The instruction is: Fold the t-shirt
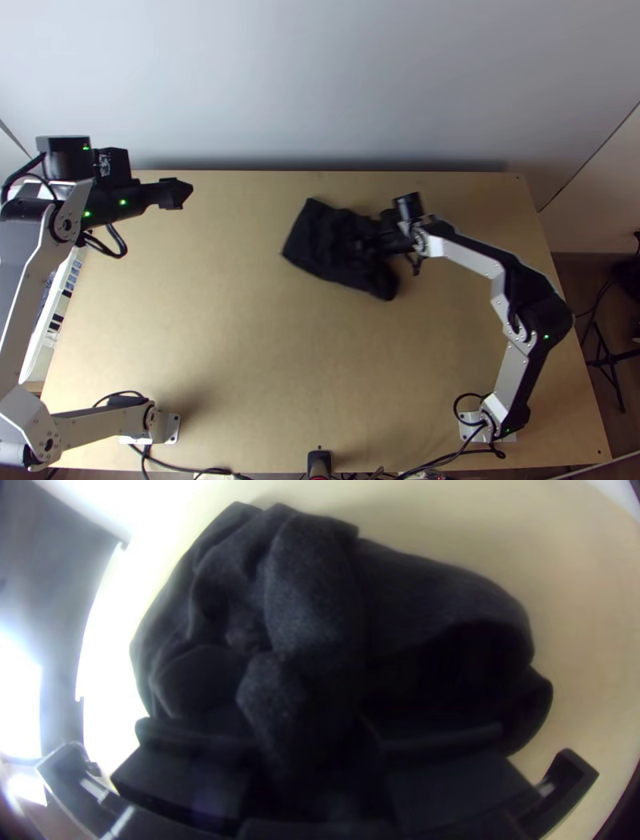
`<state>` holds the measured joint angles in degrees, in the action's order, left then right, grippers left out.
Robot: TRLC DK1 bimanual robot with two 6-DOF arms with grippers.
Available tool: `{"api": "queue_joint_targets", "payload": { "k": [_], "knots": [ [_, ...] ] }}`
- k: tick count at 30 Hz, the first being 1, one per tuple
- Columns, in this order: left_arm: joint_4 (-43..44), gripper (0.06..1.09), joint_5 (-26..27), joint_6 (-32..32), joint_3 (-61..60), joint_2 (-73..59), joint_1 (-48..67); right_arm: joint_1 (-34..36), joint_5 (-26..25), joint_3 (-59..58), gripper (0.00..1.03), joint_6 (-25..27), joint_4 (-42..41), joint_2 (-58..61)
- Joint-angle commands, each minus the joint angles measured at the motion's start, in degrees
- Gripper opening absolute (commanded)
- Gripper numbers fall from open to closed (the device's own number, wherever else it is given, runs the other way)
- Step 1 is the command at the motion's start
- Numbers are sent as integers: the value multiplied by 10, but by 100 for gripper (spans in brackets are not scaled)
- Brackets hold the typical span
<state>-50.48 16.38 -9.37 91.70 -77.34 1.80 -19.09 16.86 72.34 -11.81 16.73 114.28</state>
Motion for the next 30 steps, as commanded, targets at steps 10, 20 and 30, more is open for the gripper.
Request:
{"api": "queue_joint_targets", "payload": {
  "k": [10, 20, 30],
  "knots": [
    [1, 102, 12, 15, -81, 52, -36, 259, -22, 34, 3, 116, 1, -45],
    [6, 102, 13, 20, -91, 58, -37, 374, -60, 98, 3, 131, -11, 6],
    [11, 102, 14, 25, -93, 54, -40, 461, -102, 141, 3, 115, -6, 67]
  ]
}}
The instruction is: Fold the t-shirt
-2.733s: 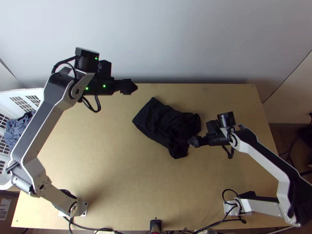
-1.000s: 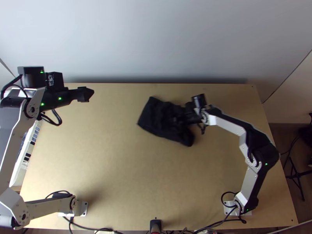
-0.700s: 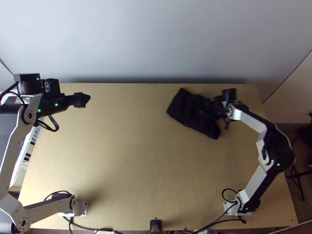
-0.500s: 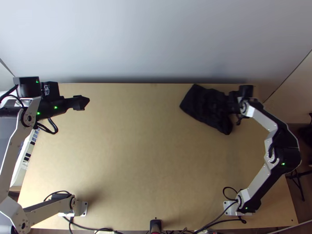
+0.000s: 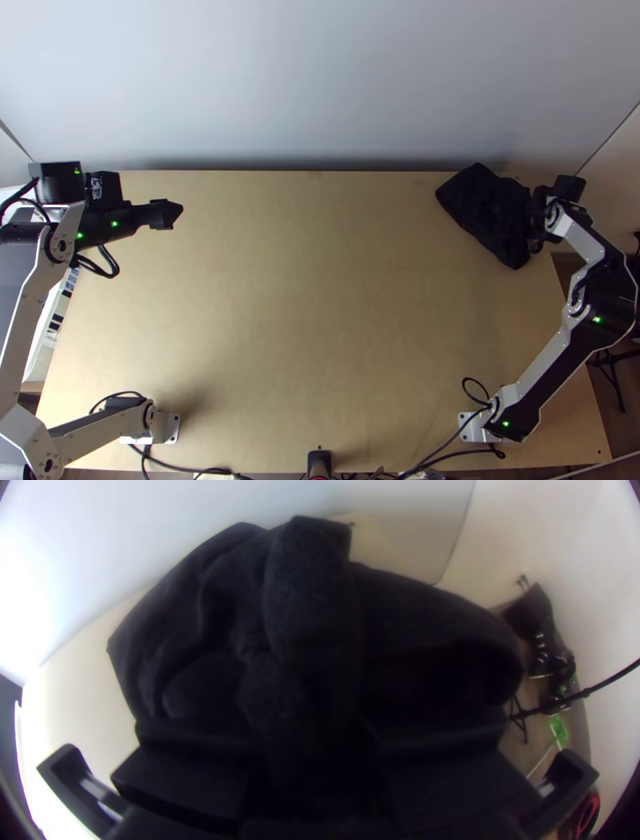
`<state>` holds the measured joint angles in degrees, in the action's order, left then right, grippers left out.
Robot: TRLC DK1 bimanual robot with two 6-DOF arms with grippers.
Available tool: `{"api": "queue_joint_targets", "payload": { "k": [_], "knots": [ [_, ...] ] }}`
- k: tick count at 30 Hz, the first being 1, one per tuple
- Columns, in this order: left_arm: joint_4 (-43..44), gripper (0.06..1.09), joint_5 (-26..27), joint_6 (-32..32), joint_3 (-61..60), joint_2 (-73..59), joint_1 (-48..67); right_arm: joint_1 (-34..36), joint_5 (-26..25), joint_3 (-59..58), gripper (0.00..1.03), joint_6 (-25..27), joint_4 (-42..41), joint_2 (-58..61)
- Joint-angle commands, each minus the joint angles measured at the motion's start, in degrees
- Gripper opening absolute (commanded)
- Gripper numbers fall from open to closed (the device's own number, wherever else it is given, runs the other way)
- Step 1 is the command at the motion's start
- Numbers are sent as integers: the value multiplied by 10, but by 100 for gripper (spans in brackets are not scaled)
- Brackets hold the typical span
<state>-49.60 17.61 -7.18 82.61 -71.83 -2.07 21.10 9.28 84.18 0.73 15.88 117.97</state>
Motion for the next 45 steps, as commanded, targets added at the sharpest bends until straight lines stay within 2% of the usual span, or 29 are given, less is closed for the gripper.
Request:
{"api": "queue_joint_targets", "payload": {
  "k": [1, 4, 9, 14, 20, 26, 33, 40, 44, 45],
  "knots": [
    [2, 102, 1, 3, -1, -1, -2, 67, -26, 20, 3, -15, 8, 30],
    [3, 102, 2, 5, -1, -2, -2, 82, -26, 1, 3, -24, 38, 16],
    [4, 102, 7, 5, -2, -7, -1, 86, -26, -71, 3, -44, 42, -45],
    [4, 102, 8, 5, -6, -9, -2, 75, -25, -114, 3, -65, 67, -85],
    [5, 102, 8, 6, -16, -9, -4, 52, -23, -97, 3, -127, 91, -86],
    [5, 102, 8, 8, -20, -5, -7, 5, -22, -65, 3, -167, 96, -66],
    [5, 102, 8, 13, -35, 9, -18, -7, -24, -8, 3, -163, 90, -14],
    [6, 102, 11, 17, -54, 15, -20, 5, -32, -12, 3, -146, 62, -3],
    [8, 102, 18, 15, -55, 18, -19, 12, -30, -16, 3, -138, 72, -7],
    [10, 102, 24, 13, -55, 19, -20, 11, -30, -21, 12, -124, 87, -13]
  ]
}}
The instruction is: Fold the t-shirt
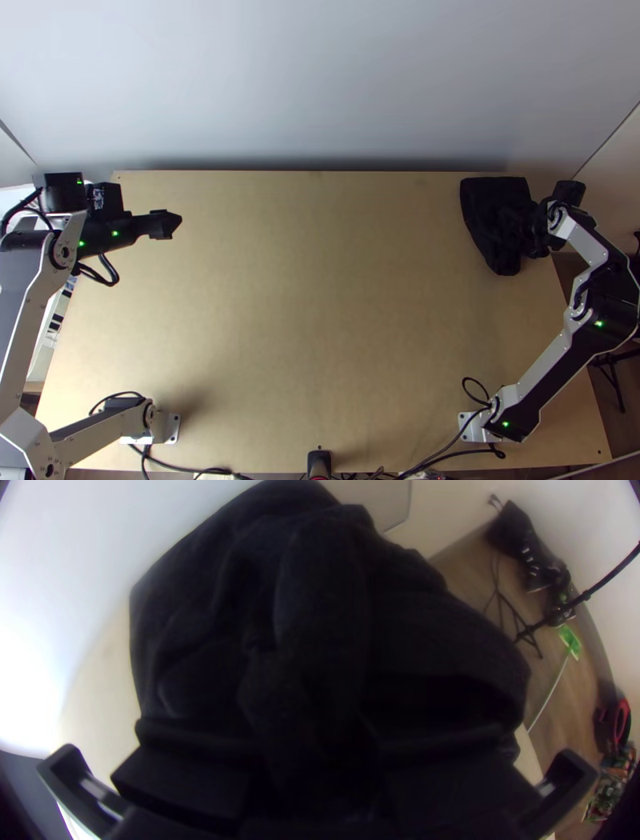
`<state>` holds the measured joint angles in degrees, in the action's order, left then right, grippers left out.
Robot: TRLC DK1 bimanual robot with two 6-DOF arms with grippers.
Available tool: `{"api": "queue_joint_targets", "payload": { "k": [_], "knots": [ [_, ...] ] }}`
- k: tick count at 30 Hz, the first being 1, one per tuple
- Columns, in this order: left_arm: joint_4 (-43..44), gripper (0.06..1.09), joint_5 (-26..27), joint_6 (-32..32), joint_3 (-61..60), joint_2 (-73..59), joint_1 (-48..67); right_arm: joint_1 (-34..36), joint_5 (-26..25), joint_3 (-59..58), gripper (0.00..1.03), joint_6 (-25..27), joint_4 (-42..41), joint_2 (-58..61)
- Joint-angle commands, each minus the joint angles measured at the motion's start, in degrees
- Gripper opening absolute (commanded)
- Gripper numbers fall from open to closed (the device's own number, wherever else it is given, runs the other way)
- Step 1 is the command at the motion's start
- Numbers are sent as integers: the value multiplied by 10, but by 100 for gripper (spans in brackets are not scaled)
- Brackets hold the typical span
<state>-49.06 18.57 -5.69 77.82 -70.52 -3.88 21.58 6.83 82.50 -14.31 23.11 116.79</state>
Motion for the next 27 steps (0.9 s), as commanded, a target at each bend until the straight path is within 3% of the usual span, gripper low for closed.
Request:
{"api": "queue_joint_targets", "payload": {
  "k": [1, 2, 3, 12, 20, 27],
  "knots": [
    [5, 102, 16, -4, -7, 6, -2, 6, -5, -14, 38, 37, 21, -11],
    [6, 102, 17, -5, -7, 6, -2, 6, -5, -27, 71, 46, 21, -22],
    [6, 102, 18, -5, -7, 6, -2, 6, -5, -38, 98, 51, 21, -30],
    [8, 102, 36, -3, -8, 5, -2, 11, -6, -106, 100, 97, 11, -104],
    [18, 102, 37, -1, -9, -1, -6, 10, 5, -106, 100, 100, 21, -157],
    [27, 102, 37, -3, -2, -2, -8, 7, 20, -108, 100, 121, 121, -212]
  ]
}}
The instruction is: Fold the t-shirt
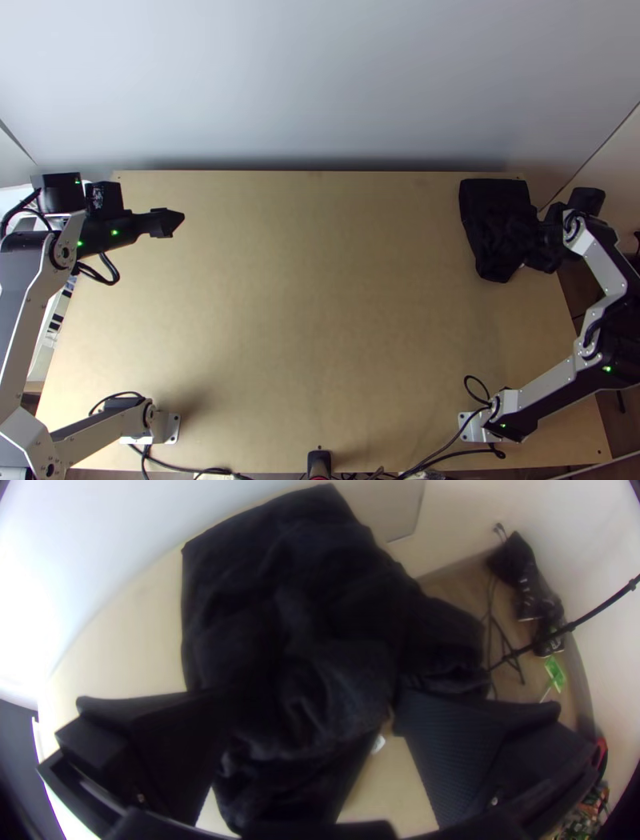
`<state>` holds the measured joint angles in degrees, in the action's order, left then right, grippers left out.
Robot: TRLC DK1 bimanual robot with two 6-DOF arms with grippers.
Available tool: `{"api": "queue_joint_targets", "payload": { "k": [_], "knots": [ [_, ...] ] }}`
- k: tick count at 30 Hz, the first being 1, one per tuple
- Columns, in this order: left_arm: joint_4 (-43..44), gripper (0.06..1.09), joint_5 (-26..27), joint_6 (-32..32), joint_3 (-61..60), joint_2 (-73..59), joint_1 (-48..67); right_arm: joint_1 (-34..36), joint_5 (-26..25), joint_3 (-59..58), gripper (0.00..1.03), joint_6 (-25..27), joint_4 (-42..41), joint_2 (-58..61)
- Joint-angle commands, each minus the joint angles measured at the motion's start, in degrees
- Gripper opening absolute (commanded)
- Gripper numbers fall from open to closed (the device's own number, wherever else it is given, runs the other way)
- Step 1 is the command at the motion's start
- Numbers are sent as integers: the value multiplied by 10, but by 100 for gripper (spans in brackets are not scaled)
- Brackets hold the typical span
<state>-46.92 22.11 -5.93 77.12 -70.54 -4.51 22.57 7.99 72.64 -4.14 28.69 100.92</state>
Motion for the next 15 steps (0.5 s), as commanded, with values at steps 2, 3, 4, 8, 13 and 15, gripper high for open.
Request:
{"api": "queue_joint_targets", "payload": {
  "k": [2, 3, 4, 8, 13, 15],
  "knots": [
    [4, 102, 1, 0, 1, 0, -1, -4, 9, -37, 100, 24, 73, -92],
    [4, 102, 1, 0, -1, 1, -1, -6, 12, -55, 100, 29, 77, -118],
    [4, 102, 0, 0, -5, 4, -2, -8, 14, -73, 100, 35, 77, -144],
    [5, 102, 1, 7, -22, 13, -10, -26, 26, -123, 100, 39, 85, -239],
    [8, 102, 1, 19, -51, 32, -23, -97, 33, -174, 99, 19, 88, -365],
    [9, 102, 1, 23, -66, 45, -28, -145, 33, -191, 99, 3, 88, -410]
  ]
}}
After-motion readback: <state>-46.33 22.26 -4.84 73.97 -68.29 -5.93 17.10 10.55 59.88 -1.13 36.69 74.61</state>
